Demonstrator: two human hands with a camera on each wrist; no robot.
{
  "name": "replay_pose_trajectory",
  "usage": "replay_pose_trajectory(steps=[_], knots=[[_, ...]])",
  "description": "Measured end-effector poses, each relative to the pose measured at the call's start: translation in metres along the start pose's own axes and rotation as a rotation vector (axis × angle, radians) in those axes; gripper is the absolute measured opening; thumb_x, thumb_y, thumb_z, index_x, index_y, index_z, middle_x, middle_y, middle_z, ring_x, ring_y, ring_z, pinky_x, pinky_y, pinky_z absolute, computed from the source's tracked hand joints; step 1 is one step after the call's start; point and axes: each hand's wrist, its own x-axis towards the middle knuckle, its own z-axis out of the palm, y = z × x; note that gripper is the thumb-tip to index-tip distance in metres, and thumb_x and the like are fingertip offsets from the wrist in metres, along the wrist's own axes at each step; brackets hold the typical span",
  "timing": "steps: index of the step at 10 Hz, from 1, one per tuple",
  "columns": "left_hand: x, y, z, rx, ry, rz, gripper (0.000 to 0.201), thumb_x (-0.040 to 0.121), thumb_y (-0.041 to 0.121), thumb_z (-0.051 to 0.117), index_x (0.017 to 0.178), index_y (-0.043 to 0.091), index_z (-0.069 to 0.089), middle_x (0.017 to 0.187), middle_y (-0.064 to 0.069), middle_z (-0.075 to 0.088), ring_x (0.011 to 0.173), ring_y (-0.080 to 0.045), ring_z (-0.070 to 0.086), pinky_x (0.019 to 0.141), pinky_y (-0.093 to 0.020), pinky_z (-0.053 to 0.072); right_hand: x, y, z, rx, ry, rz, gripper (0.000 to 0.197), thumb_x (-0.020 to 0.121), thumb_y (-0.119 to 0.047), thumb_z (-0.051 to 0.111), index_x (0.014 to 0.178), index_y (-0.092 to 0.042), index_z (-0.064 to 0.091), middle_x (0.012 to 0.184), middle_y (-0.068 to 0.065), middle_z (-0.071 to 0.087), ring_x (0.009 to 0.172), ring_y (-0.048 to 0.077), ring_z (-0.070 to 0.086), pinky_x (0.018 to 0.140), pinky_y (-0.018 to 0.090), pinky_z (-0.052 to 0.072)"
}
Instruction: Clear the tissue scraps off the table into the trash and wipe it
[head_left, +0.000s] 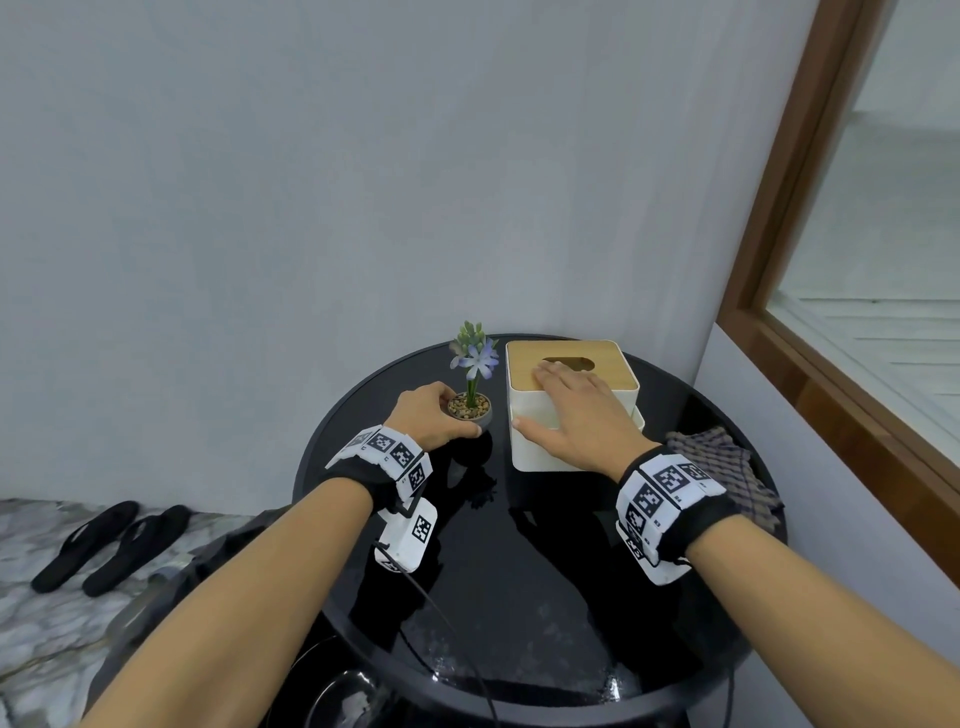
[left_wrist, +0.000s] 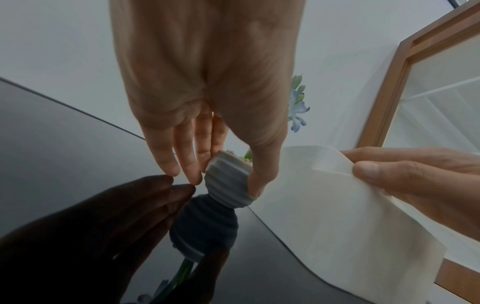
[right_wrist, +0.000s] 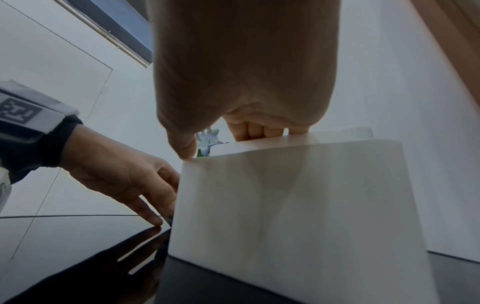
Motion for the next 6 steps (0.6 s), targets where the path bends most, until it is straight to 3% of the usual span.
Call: replay_pose_trajectory(steps=[2, 5, 6], knots=[[-0.002, 0.003, 0.0, 0.013, -0.001, -0.013, 0.071, 0.065, 0.054, 0.079, 0.124, 0.02, 0.059, 0.117, 0.001, 0.065, 0.117, -0.017, 0.054, 0.085, -0.023, 0.038, 0.0, -0.001, -0.001, -0.005, -0.008, -0.001, 0.073, 0.09, -0.06, 0.043, 0.146, -0.015, 0.032, 0.157, 0.002, 0.029, 0.146, 0.016, 0.021, 0.118, 0.036, 0.012], [-0.011, 0.003, -0.001, 0.006, -0.033, -0.029, 0.089, 0.071, 0.05, 0.078, 0.142, 0.011, 0.041, 0.135, -0.005, 0.055, 0.122, -0.02, 0.052, 0.087, -0.024, 0.037, 0.0, 0.0, 0.001, -0.02, -0.028, -0.011, 0.072, 0.091, -0.06, 0.04, 0.147, -0.015, 0.029, 0.158, 0.003, 0.026, 0.147, 0.016, 0.017, 0.121, 0.041, 0.004], [-0.018, 0.0, -0.004, -0.021, -0.014, -0.022, 0.092, 0.071, 0.05, 0.078, 0.145, 0.011, 0.038, 0.14, -0.006, 0.052, 0.126, -0.021, 0.05, 0.097, -0.029, 0.041, -0.004, 0.004, -0.005, 0.05, 0.015, 0.014, 0.071, 0.092, -0.058, 0.041, 0.147, -0.014, 0.03, 0.156, 0.003, 0.029, 0.145, 0.016, 0.02, 0.121, 0.042, 0.004]])
